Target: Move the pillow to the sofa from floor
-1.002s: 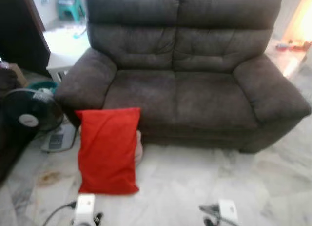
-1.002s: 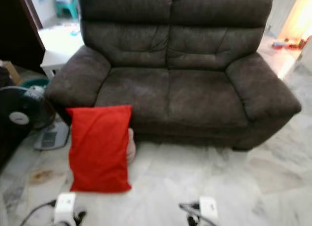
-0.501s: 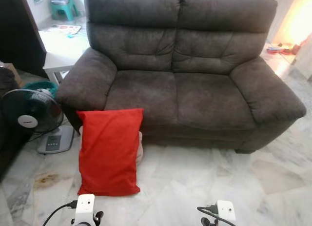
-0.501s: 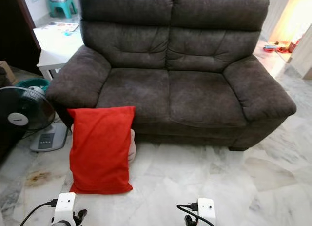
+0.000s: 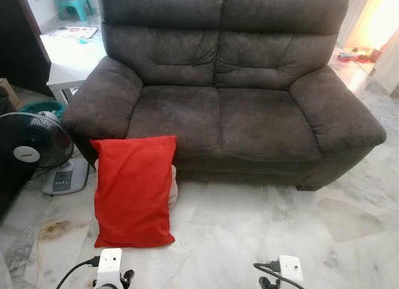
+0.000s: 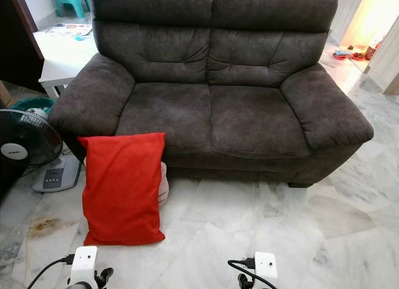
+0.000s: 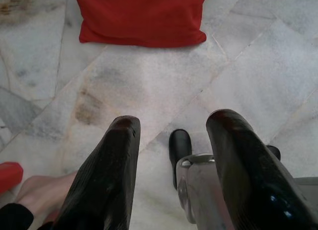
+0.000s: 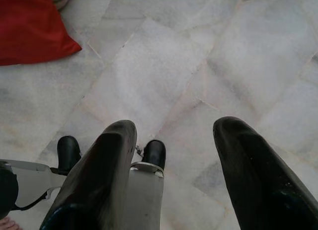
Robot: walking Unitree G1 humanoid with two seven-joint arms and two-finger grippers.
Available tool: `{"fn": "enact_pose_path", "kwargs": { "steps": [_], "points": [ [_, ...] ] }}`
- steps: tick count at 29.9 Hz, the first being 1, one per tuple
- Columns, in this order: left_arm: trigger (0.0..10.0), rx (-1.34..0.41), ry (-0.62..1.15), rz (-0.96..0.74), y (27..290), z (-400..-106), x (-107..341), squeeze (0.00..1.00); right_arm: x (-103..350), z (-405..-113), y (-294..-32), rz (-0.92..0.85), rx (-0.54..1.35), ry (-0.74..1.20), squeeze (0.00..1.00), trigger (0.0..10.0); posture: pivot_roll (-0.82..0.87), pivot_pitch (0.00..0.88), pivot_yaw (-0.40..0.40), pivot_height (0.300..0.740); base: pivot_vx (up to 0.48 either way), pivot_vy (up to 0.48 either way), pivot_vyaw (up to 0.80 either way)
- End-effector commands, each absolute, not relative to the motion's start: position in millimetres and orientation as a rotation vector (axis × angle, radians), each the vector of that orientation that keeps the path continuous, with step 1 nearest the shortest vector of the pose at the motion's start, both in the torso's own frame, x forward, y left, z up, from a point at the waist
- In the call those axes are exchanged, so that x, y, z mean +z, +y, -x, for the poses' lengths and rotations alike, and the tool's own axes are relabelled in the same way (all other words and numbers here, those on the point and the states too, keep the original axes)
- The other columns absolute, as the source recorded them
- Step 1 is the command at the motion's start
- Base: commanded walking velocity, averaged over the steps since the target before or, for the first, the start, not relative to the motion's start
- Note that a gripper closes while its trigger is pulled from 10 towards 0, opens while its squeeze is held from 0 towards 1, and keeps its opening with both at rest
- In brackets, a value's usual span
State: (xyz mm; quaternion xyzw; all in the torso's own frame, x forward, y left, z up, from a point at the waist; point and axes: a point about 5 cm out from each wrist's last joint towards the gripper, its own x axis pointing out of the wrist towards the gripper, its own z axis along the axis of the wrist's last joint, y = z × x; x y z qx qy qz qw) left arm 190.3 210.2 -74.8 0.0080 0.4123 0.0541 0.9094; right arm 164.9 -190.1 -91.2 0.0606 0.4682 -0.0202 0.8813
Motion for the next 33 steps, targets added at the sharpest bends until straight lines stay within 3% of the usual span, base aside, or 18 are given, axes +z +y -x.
{"fn": "enact_pose_path", "kwargs": {
  "steps": [1,33],
  "points": [
    [10.0,0.112,0.867,0.002,209.4,-189.4,-75.9,0.0,-90.7,-165.0,-193.1,-0.134,-0.064,0.967,0.0,10.0,0.13,0.031,-0.059,0.74,0.274,0.0,0.0],
    [10.0,0.105,0.871,0.011,209.4,-190.3,-75.6,0.0,-90.5,-165.7,-193.0,-0.134,-0.074,0.968,0.0,10.0,0.13,0.034,-0.058,0.74,0.298,0.0,0.0]
  ]
}}
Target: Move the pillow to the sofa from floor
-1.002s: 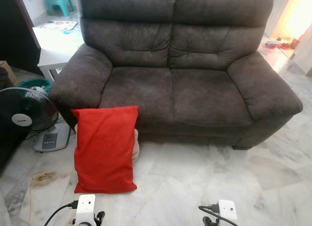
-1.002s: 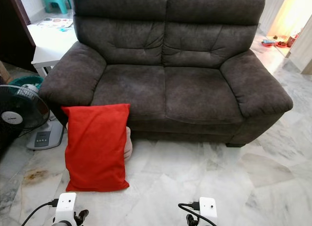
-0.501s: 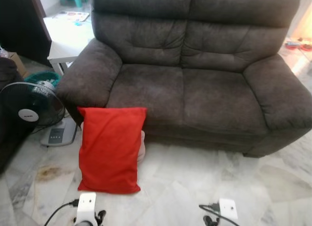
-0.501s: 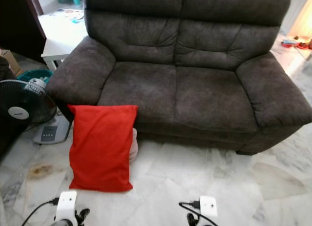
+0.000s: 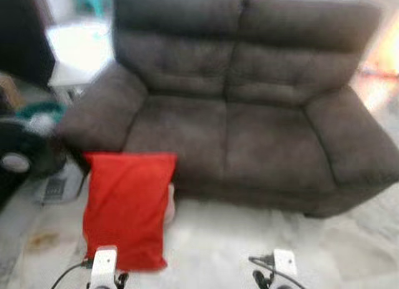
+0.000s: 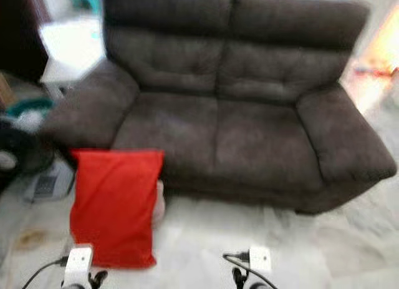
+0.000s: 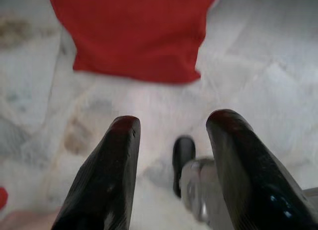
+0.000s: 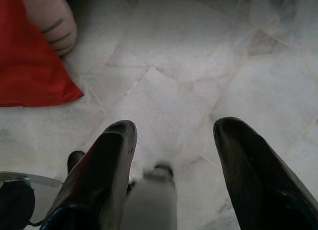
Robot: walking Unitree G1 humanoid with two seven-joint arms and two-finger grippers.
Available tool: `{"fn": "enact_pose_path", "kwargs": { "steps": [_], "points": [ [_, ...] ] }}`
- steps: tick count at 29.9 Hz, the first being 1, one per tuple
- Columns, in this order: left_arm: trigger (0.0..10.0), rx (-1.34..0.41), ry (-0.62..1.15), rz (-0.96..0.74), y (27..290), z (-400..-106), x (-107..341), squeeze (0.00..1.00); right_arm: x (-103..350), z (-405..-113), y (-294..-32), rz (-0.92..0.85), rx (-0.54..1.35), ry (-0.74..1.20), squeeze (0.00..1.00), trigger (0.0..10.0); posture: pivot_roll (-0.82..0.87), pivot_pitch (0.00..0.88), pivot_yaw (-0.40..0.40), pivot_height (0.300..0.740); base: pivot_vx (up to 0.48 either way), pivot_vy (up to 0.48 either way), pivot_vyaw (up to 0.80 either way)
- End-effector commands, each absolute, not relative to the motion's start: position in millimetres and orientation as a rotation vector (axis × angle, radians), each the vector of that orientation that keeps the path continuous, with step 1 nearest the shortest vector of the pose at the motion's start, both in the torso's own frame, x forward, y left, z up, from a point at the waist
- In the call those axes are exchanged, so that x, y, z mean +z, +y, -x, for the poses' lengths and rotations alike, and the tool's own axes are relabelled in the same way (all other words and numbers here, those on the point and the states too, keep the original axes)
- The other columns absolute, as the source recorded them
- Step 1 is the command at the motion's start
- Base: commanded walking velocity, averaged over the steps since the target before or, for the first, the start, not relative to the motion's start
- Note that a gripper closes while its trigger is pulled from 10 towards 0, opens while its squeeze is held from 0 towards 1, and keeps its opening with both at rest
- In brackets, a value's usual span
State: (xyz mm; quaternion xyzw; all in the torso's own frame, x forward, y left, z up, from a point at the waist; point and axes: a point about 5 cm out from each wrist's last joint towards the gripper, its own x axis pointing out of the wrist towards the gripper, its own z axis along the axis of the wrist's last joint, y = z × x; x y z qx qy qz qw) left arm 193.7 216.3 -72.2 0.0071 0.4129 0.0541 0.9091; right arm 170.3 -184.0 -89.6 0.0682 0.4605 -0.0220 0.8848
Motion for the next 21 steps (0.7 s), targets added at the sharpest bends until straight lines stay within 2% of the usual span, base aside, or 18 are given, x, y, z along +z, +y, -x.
{"fn": "enact_pose_path", "kwargs": {
  "steps": [1,6,21],
  "points": [
    [10.0,0.105,0.872,0.011,209.4,-190.3,-75.6,0.0,-90.4,-165.9,-193.2,-0.128,-0.072,0.968,0.0,10.0,0.13,0.033,-0.059,0.74,0.307,0.0,0.0],
    [10.0,0.106,0.872,0.012,209.4,-190.4,-75.6,0.0,-89.8,-167.0,-193.3,-0.102,-0.055,0.964,0.0,10.0,0.13,0.034,-0.059,0.74,0.307,0.0,0.0],
    [10.0,0.108,0.878,-0.001,210.6,-190.0,-75.7,0.0,-89.7,-167.1,-192.2,-0.117,-0.052,0.958,0.0,10.0,0.13,0.037,-0.058,0.74,0.298,0.0,0.8]
  ]
}}
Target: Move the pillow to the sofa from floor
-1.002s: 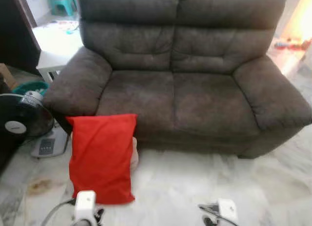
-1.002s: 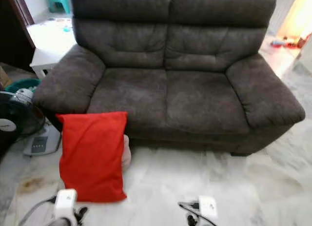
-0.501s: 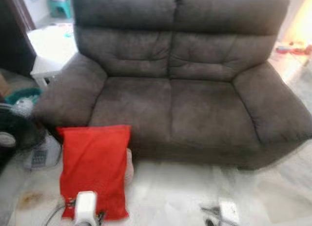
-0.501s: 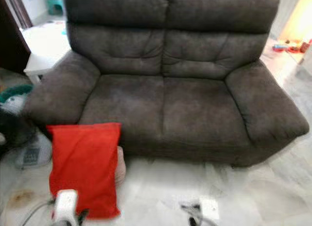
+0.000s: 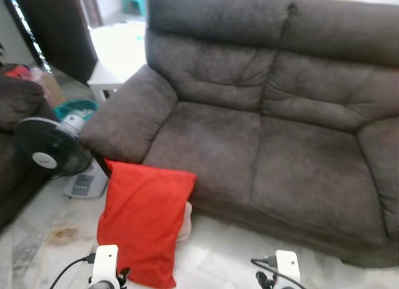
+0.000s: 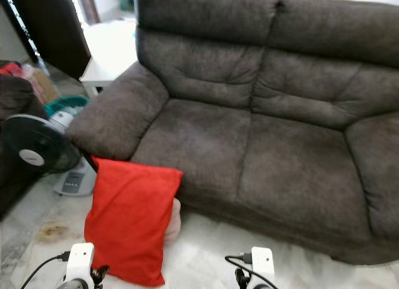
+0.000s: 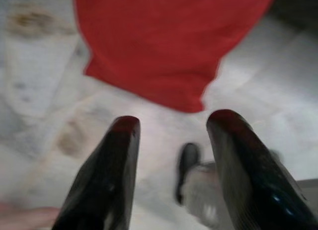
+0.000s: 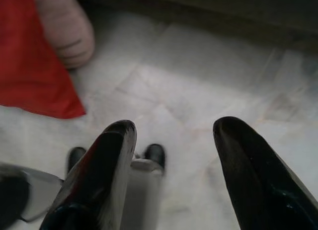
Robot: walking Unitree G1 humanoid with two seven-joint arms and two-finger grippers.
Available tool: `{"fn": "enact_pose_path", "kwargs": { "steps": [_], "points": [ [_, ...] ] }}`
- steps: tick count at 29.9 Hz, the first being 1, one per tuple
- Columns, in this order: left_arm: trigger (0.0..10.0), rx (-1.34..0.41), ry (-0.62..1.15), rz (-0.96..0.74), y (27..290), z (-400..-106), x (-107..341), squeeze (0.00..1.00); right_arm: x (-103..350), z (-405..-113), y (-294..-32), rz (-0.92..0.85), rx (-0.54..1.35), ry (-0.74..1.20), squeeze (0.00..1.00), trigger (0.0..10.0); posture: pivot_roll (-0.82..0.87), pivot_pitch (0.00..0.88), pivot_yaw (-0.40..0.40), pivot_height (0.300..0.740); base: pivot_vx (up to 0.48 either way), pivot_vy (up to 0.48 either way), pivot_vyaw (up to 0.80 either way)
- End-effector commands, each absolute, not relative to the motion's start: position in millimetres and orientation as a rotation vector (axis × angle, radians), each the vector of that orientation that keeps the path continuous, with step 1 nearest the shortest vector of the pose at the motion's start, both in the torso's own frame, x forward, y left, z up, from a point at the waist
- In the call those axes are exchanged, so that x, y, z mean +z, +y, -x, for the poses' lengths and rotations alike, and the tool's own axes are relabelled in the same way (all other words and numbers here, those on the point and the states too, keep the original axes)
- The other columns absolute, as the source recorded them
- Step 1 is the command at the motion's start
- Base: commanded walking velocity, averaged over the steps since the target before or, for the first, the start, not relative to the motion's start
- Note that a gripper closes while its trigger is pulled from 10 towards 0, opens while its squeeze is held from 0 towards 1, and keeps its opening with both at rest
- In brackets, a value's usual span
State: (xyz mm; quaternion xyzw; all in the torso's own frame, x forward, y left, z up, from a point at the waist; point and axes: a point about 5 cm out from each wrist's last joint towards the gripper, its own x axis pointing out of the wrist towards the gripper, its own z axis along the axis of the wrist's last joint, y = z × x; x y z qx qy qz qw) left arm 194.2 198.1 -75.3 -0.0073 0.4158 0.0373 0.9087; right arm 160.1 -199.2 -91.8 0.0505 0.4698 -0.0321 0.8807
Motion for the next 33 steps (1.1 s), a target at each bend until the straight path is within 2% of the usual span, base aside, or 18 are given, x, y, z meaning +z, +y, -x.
{"fn": "enact_pose_path", "kwargs": {
  "steps": [1,33],
  "points": [
    [10.0,0.108,0.878,-0.001,210.6,-190.0,-75.7,0.0,-89.7,-167.1,-192.2,-0.117,-0.052,0.958,0.0,10.0,0.13,0.037,-0.058,0.74,0.244,0.0,0.8],
    [10.0,0.1,0.875,-0.016,210.7,-190.4,-75.4,0.0,-89.9,-166.8,-191.7,-0.115,-0.036,0.963,0.0,10.0,0.14,0.038,-0.06,0.74,0.0,0.0,0.8]
  ]
}}
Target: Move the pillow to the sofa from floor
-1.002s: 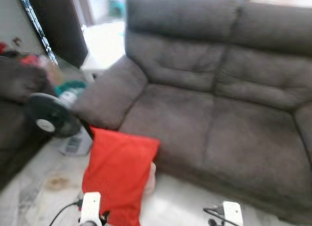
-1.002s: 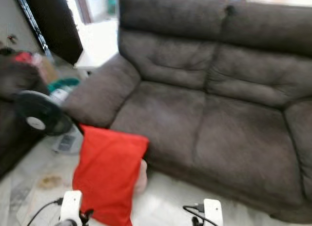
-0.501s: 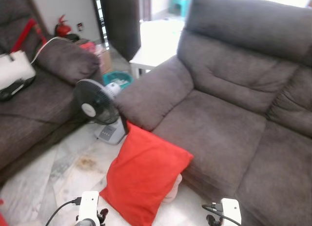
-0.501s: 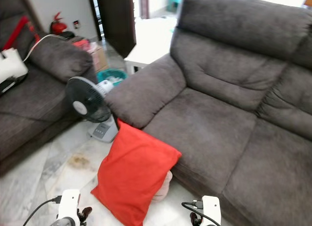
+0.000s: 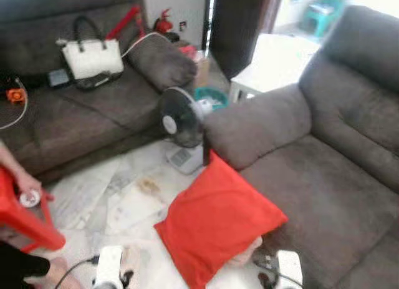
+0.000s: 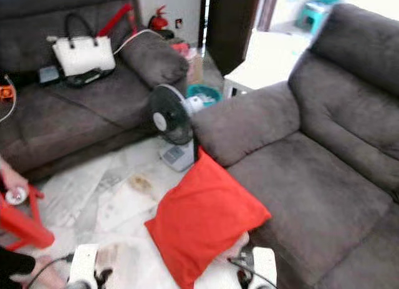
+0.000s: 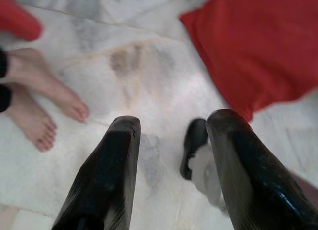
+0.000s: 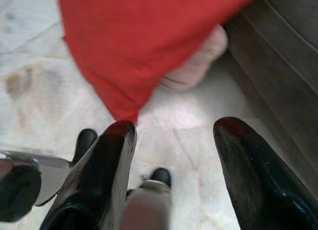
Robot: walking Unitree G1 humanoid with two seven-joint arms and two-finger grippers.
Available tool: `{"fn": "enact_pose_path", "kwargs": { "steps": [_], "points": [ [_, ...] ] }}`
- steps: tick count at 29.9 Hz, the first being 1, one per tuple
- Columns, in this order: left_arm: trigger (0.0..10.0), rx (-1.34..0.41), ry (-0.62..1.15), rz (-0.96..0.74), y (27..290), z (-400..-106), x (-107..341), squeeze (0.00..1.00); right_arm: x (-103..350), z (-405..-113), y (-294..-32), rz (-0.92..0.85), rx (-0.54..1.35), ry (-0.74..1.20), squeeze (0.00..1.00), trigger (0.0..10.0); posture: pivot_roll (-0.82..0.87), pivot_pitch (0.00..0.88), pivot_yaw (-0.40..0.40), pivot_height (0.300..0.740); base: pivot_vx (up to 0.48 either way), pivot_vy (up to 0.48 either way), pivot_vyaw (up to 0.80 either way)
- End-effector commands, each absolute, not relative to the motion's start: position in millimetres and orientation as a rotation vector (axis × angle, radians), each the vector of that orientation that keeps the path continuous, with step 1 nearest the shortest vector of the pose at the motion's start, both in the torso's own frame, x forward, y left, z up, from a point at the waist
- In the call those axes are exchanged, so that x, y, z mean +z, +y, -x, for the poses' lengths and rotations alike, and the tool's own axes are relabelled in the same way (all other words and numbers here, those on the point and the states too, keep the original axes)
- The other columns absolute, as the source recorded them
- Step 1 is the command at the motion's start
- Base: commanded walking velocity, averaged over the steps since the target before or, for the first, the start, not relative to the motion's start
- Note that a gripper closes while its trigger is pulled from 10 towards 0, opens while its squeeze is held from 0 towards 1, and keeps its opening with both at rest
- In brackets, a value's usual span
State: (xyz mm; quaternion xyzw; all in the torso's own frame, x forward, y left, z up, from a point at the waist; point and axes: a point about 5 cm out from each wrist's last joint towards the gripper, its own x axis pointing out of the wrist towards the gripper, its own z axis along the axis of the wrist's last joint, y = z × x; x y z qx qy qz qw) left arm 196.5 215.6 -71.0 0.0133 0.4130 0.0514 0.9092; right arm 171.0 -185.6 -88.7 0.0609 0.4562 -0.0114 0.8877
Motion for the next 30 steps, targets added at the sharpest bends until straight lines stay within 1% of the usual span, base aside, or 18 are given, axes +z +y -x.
{"fn": "enact_pose_path", "kwargs": {
  "steps": [1,16,27,30],
  "points": [
    [10.0,0.1,0.875,-0.015,210.6,-190.4,-75.4,0.0,-89.9,-166.8,-191.7,-0.115,-0.035,0.963,0.0,10.0,0.14,0.038,-0.06,0.74,0.0,0.0,0.8],
    [10.0,0.102,0.872,-0.015,211.0,-190.0,-75.4,0.0,-90.0,-166.5,-191.3,-0.118,-0.031,0.962,0.0,10.0,0.14,0.039,-0.06,0.74,0.0,0.0,0.78],
    [10.0,0.116,0.877,-0.004,211.5,-189.1,-75.9,0.0,-90.5,-165.8,-190.9,-0.136,-0.041,0.965,0.0,10.0,0.14,0.04,-0.059,0.74,0.0,0.0,0.0],
    [10.0,0.115,0.878,-0.005,211.5,-189.0,-76.0,0.0,-90.5,-165.8,-190.8,-0.137,-0.041,0.965,0.0,10.0,0.14,0.04,-0.059,0.74,0.0,0.318,0.0]
  ]
}}
